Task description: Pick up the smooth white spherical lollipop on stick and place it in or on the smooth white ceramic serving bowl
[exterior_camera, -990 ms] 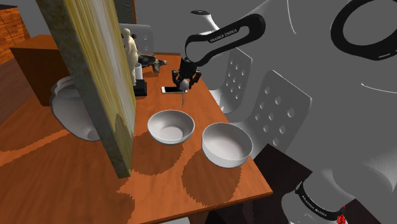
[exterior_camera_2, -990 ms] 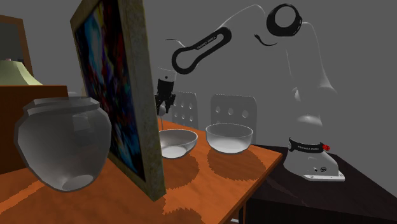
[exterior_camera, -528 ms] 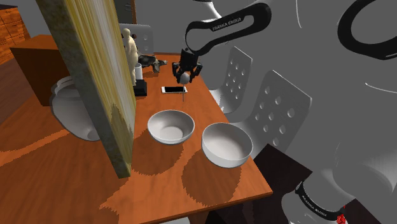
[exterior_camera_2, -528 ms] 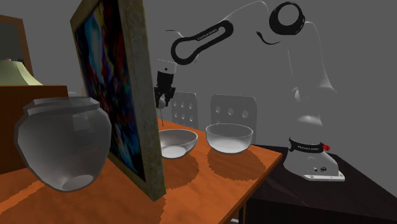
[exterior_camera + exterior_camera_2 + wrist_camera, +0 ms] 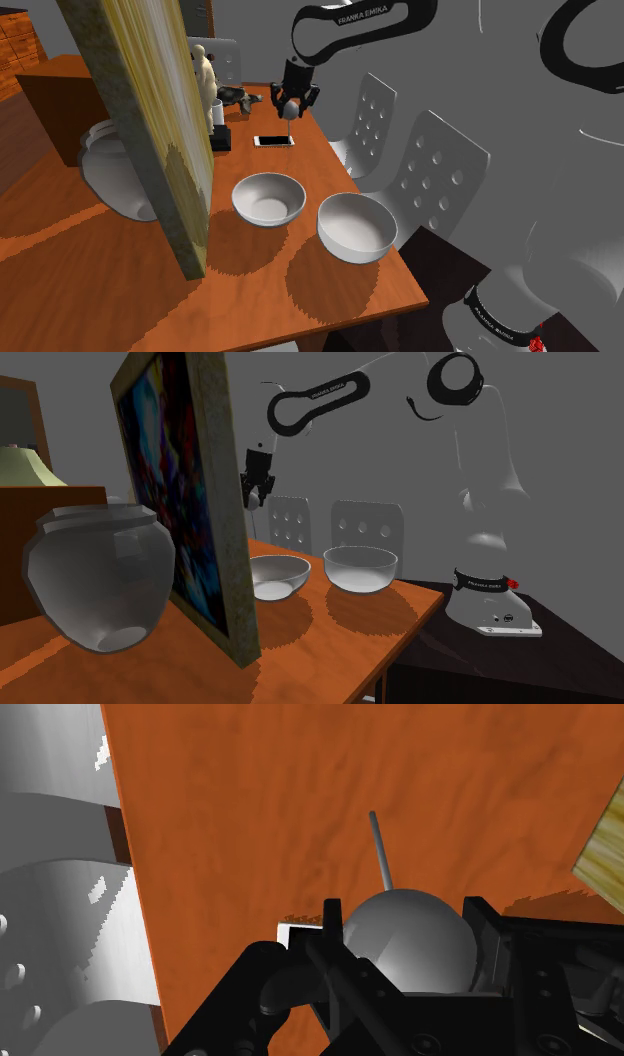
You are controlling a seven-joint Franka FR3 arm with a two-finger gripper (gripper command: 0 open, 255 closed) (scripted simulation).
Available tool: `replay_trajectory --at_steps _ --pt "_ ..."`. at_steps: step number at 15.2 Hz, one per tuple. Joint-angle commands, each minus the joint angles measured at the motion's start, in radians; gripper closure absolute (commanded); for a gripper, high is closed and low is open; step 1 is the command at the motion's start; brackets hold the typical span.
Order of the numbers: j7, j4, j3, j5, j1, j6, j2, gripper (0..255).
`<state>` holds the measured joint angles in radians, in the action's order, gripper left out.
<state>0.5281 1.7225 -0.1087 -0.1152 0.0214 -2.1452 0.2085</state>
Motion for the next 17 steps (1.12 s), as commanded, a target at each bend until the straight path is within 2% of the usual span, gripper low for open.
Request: replay_trajectory --at_steps 1,7,17 --pt "-0.006 -0.021 0.0 0.003 0.002 0.027 -0.006 255" --pt "-0.013 -0.087 -0.001 0.008 0.001 0.102 -0.015 255" --pt "0.177 0.106 -0.083 -0.009 -0.099 0.126 -0.215 255"
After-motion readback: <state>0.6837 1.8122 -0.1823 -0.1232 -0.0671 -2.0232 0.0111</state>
